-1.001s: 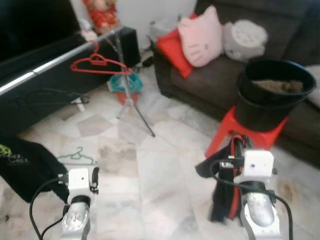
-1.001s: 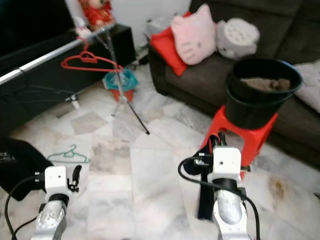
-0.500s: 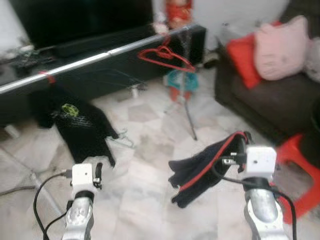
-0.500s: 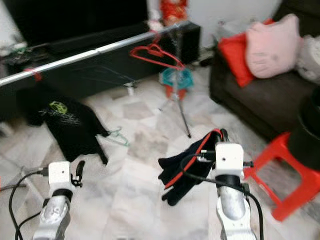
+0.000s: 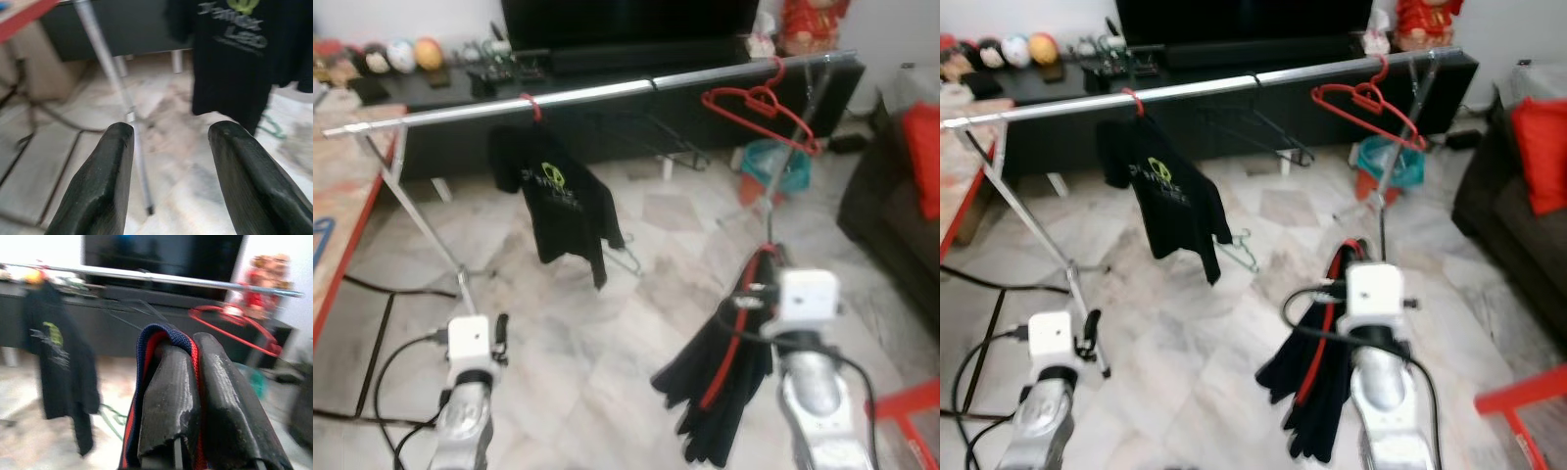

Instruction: Hang hanger

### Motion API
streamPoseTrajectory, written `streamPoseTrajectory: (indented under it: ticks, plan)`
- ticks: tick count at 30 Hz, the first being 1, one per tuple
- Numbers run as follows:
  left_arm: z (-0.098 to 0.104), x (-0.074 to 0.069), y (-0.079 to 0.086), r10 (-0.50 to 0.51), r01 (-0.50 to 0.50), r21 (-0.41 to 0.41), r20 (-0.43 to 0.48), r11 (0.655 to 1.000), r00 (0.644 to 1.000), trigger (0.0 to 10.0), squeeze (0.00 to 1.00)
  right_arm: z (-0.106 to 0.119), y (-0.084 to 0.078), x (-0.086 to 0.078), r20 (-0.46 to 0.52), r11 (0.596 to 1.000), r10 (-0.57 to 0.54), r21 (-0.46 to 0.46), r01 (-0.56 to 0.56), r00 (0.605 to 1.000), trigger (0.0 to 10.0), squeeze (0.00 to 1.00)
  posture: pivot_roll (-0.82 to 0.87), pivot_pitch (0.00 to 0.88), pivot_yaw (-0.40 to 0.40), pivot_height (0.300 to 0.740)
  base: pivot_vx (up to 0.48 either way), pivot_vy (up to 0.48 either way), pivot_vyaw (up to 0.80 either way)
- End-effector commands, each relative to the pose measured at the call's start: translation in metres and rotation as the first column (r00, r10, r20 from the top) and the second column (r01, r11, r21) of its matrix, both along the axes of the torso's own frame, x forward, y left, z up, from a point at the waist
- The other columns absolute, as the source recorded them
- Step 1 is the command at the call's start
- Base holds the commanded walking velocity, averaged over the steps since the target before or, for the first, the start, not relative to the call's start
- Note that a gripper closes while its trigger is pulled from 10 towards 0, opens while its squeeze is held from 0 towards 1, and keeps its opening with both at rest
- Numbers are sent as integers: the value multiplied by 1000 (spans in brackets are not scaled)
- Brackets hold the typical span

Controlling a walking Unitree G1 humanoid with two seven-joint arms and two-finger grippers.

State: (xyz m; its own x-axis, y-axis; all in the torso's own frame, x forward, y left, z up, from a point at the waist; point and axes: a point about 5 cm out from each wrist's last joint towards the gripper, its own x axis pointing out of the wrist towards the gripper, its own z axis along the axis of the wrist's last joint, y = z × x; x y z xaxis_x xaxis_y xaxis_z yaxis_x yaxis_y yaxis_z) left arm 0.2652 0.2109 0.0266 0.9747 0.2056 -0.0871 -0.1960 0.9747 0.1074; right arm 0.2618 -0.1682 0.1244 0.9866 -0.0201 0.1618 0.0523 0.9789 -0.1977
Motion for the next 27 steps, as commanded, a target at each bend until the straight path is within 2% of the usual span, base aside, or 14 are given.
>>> streamPoseTrajectory:
  ticks: [1,4,7,13,16,23,27]
  plan:
    - [-5,-5,-6,-10,10,-11,-21,1000,1000,10000,0,0,-6,0,1,1000,-11,-2,11,1000,10000,0,-16,64,-4,740,0,0,625]
    - [-8,-7,-11,-17,17,-19,-26,1000,1000,10000,0,1,-7,2,1,1000,-12,3,12,1000,10000,0,-16,62,-5,740,0,0,194]
    - [-8,-8,-15,-34,34,-18,-25,999,999,10000,0,-2,-7,4,-10,999,-12,46,12,1000,10000,0,-23,46,-15,740,0,0,0]
    - [-2,-14,-23,-88,88,23,9,996,996,10000,0,0,-17,11,-19,998,-20,65,21,1000,10000,0,-18,22,-44,740,0,0,0]
    - [-3,-17,-23,-76,76,20,7,997,997,10000,0,1,-19,13,-16,998,-20,67,21,1000,10000,0,-13,16,-53,740,0,0,0]
    - [-2,-14,-25,-67,67,10,1,998,998,10000,0,0,-16,15,-19,998,0,61,1,1000,10000,0,-19,1,-59,740,0,0,0]
    - [0,-9,-30,-75,75,2,3,997,997,10000,0,-1,-14,13,-19,998,-1,70,2,1000,10000,0,-37,0,-44,740,267,0,0]
